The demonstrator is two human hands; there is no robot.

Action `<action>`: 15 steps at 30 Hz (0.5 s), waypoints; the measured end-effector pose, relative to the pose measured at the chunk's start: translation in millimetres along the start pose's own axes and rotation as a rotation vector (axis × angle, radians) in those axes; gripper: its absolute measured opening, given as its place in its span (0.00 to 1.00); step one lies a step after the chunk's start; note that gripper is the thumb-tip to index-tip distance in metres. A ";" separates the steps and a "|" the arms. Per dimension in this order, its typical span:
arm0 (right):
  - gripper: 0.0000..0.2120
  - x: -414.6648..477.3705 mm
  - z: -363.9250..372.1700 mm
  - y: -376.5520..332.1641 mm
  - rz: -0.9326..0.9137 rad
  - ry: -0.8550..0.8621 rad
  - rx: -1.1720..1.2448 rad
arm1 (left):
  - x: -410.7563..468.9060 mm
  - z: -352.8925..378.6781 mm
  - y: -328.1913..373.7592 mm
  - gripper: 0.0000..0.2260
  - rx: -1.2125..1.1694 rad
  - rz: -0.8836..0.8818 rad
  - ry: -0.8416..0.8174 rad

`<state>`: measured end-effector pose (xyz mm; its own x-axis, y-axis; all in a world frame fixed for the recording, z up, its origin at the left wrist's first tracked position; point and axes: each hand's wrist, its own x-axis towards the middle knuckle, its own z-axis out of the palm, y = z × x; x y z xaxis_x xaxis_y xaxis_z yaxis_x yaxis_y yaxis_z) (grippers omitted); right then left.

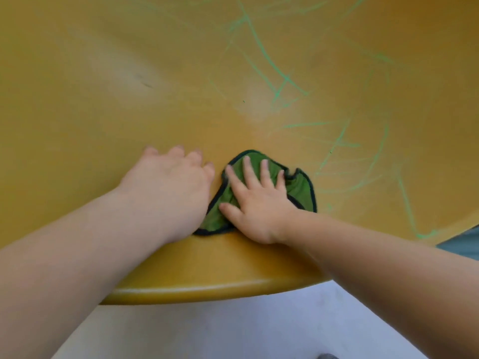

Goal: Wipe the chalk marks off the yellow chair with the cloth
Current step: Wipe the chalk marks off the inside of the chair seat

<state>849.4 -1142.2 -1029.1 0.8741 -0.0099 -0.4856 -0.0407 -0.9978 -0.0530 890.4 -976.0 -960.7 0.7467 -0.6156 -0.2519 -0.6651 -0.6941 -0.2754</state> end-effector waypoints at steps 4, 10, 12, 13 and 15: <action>0.30 -65.5 5.7 4.1 -0.312 -0.119 0.013 | -5.9 18.6 -7.6 0.25 -0.026 0.006 -0.065; 0.30 -116.4 -10.2 84.1 -0.037 -0.288 -0.127 | -4.1 27.1 -2.7 0.26 -0.139 0.046 -0.116; 0.43 -96.7 -22.6 125.0 0.239 -0.246 -0.162 | -3.7 30.1 3.7 0.27 -0.154 0.063 -0.147; 0.49 -81.4 -31.2 145.4 0.381 -0.176 -0.148 | -4.0 31.5 5.7 0.28 -0.151 0.061 -0.162; 0.55 -46.6 -49.1 174.2 0.562 -0.040 -0.095 | -3.8 33.2 7.5 0.29 -0.143 0.054 -0.171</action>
<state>825.4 -1318.8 -972.9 0.7117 -0.5405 -0.4488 -0.4489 -0.8413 0.3013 882.4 -966.5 -992.6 0.6901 -0.5898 -0.4194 -0.6876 -0.7152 -0.1256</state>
